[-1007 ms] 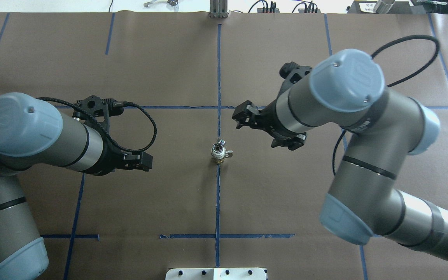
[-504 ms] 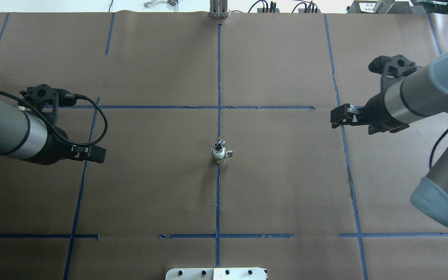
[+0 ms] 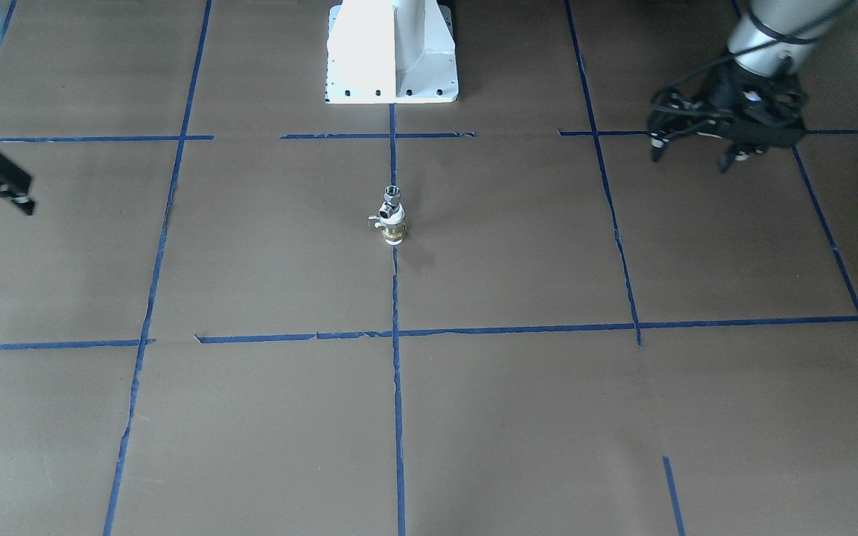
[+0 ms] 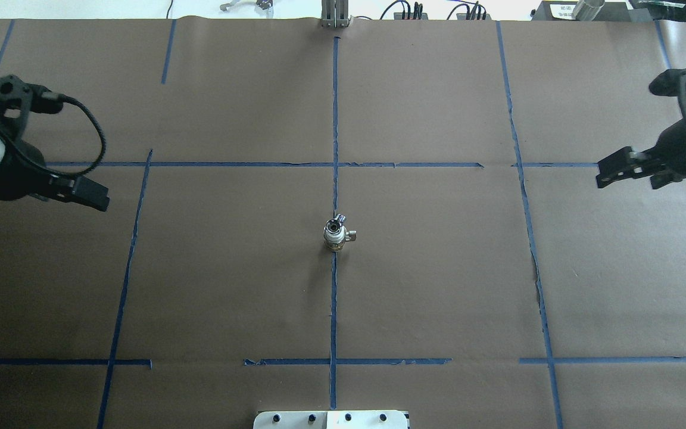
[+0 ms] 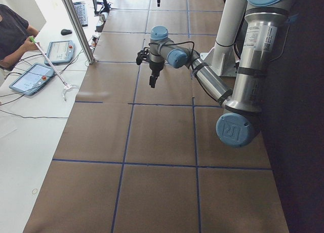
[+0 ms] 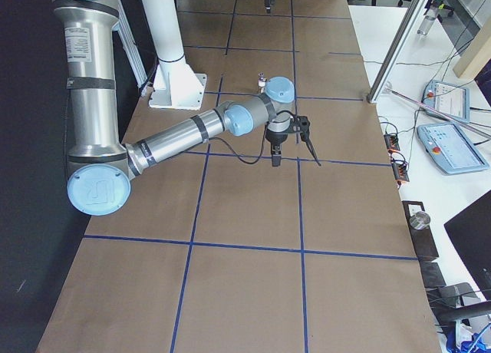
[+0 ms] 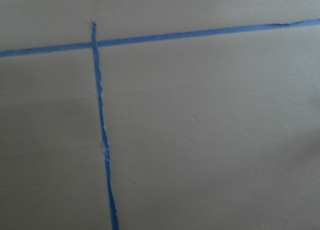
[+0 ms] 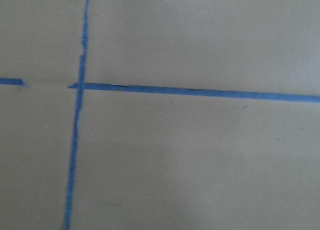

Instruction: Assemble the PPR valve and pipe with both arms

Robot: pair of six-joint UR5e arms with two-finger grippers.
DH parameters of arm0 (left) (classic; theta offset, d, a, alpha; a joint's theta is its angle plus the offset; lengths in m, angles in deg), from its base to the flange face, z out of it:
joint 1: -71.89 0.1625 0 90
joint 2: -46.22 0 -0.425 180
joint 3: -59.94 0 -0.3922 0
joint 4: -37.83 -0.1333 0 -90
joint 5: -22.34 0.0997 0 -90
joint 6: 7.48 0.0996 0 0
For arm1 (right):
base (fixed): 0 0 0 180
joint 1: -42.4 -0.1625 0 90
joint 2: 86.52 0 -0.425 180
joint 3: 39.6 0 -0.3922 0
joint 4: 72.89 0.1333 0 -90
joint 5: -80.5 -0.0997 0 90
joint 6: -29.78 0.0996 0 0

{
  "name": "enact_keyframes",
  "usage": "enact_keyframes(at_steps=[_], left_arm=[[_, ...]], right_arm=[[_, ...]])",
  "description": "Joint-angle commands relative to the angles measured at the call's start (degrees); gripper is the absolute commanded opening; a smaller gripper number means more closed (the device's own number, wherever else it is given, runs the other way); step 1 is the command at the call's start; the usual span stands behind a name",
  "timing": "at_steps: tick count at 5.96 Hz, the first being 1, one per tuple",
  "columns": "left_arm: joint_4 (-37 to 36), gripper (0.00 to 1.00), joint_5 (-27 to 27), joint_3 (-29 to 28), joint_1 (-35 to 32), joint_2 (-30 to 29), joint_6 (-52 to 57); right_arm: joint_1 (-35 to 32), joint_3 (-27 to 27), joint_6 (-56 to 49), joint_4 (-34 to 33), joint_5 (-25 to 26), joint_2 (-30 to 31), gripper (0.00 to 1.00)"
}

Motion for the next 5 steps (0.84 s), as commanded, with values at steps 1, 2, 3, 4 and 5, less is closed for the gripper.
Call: enact_keyframes(at_steps=[1,2,3,4,5], left_arm=[[0.1,1.0,-4.4,-11.4,-13.8,1.5,24.7],[0.2,1.0,-7.2,-16.1,-20.3,3.4,35.0],[0.6,1.0,-7.6,-19.5,-21.5,4.7,40.0],[0.1,1.0,-7.5,-19.1,-24.2,6.5,40.4],[0.2,1.0,-7.7,-20.1,-28.2,8.4,40.4]], right_arm=[[-10.2,-10.6,-22.1,-0.1,-2.1,0.0,1.0],[-14.4,-14.3,-30.3,-0.6,-3.0,0.4,1.0],[-17.0,-15.4,-33.2,-0.7,-3.7,1.8,1.0],[-17.1,-15.3,-34.7,-0.4,-3.7,3.8,1.0],[-17.1,-15.3,-35.0,-0.7,-3.7,3.8,1.0]])
